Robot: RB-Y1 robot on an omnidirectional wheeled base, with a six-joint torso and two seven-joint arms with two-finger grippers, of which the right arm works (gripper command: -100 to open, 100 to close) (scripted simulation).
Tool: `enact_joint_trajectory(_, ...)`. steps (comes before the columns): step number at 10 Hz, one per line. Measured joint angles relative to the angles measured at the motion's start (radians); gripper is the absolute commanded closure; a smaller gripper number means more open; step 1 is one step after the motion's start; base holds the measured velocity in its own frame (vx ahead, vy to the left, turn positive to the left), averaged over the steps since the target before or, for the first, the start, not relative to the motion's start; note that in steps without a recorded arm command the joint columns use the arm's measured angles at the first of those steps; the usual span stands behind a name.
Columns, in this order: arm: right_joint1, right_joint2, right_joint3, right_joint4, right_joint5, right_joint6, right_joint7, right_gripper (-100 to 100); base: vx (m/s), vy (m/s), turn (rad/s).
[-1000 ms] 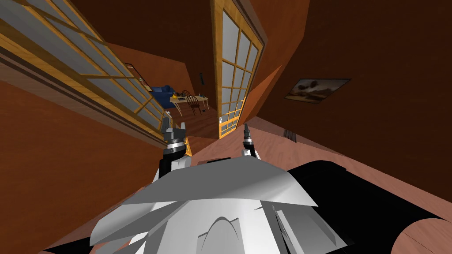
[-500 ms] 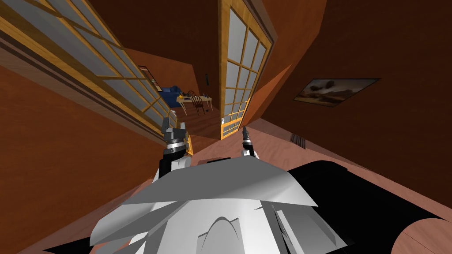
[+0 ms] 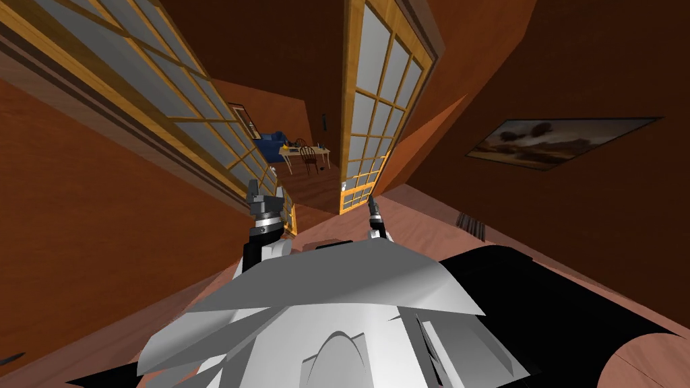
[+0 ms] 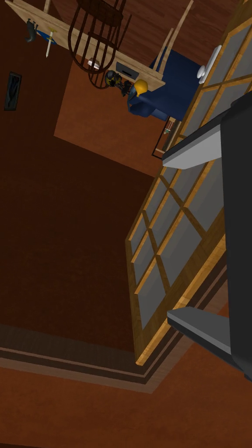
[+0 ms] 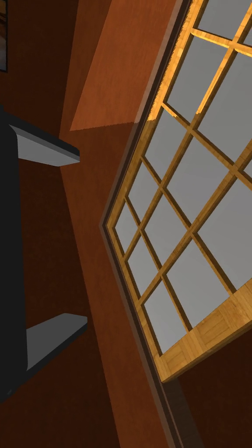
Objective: Push the door open
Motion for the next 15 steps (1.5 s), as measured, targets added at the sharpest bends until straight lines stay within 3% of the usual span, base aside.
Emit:
enact_joint_trajectory(6,-0.033,-0.011,-0.007,0.123,-0.023,-0.017,0.16,-100,0.053,-0.05,0.15)
enact_joint_trajectory(9,-0.05,-0.014,-0.008,0.195,-0.032,-0.041,0.23,-100,0.041,-0.066,0.178)
enact_joint_trajectory(15,-0.083,-0.02,-0.014,0.316,-0.052,-0.064,0.379,-100,0.045,-0.055,0.14)
